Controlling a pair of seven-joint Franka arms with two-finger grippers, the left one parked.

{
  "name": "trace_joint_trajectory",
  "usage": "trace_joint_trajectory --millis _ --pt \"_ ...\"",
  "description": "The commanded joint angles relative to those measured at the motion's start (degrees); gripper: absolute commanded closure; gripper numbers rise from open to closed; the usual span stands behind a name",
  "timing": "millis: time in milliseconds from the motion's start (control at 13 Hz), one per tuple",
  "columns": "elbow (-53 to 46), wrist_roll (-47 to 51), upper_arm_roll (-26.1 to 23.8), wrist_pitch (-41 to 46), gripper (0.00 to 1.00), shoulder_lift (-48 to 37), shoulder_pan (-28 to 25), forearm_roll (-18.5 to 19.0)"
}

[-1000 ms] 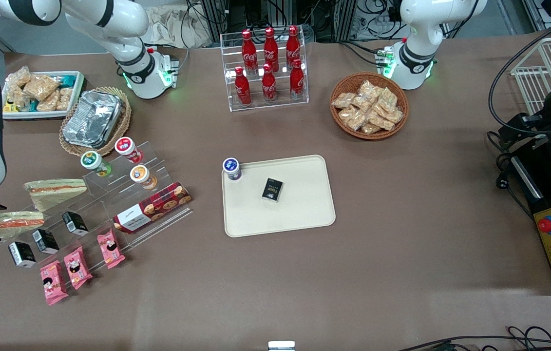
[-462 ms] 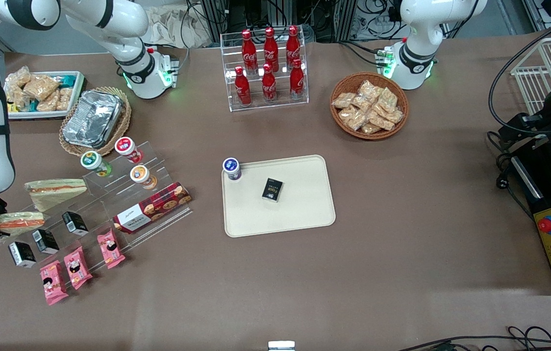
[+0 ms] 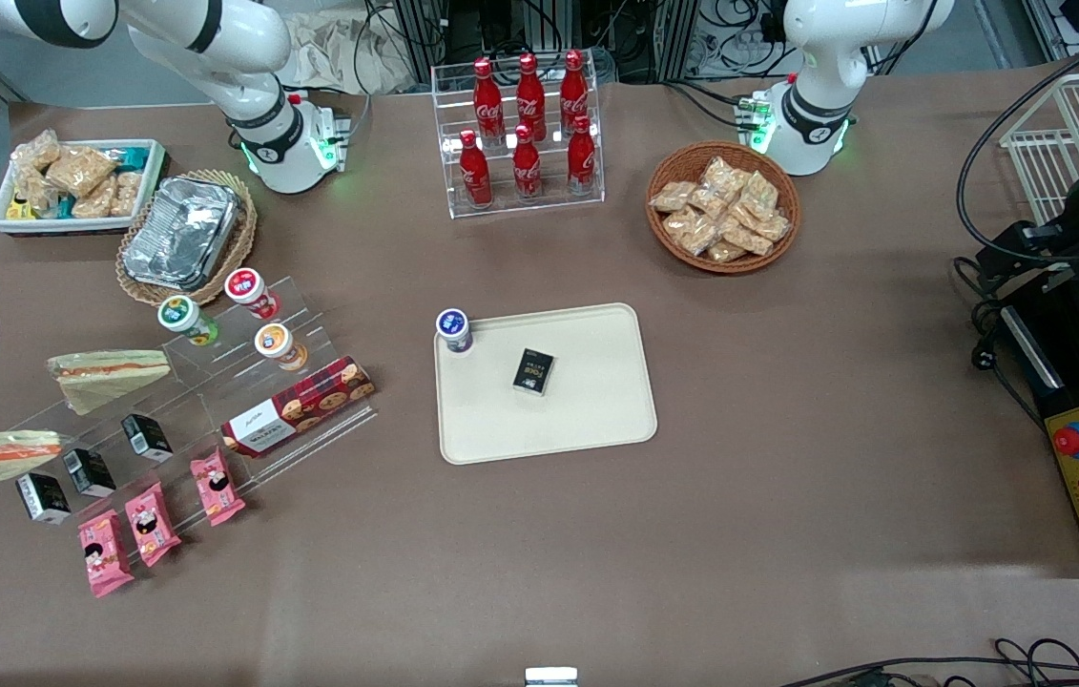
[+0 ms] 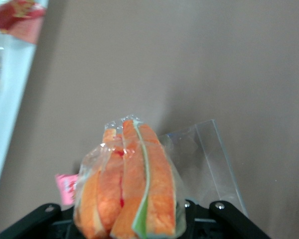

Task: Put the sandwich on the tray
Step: 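Lift the sandwich and carry it over the cream tray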

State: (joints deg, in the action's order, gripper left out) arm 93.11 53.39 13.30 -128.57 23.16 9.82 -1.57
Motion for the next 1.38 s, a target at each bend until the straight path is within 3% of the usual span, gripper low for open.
trace_joint_trajectory --millis 0,154,462,769,1077,1308 --pt "-4.1 -1.6 -0.5 6.4 1.0 -1.5 -2.8 -1.0" --pt "-9.8 -2.2 -0.6 17.5 1.0 -2.0 -6.9 -0.4" --pt "-11.5 -9.0 -0.8 27.8 1.0 -6.1 -15.3 -0.7" --pt "-11.5 -36.1 -0.6 36.1 1.0 -7.4 -23.2 -0.3" --pt "-11.5 -41.7 -0.6 32.0 1.0 -7.3 -31.1 -0.1" --pt "-11.4 -45.6 -0.6 28.2 1.0 -5.2 -40.6 0.5"
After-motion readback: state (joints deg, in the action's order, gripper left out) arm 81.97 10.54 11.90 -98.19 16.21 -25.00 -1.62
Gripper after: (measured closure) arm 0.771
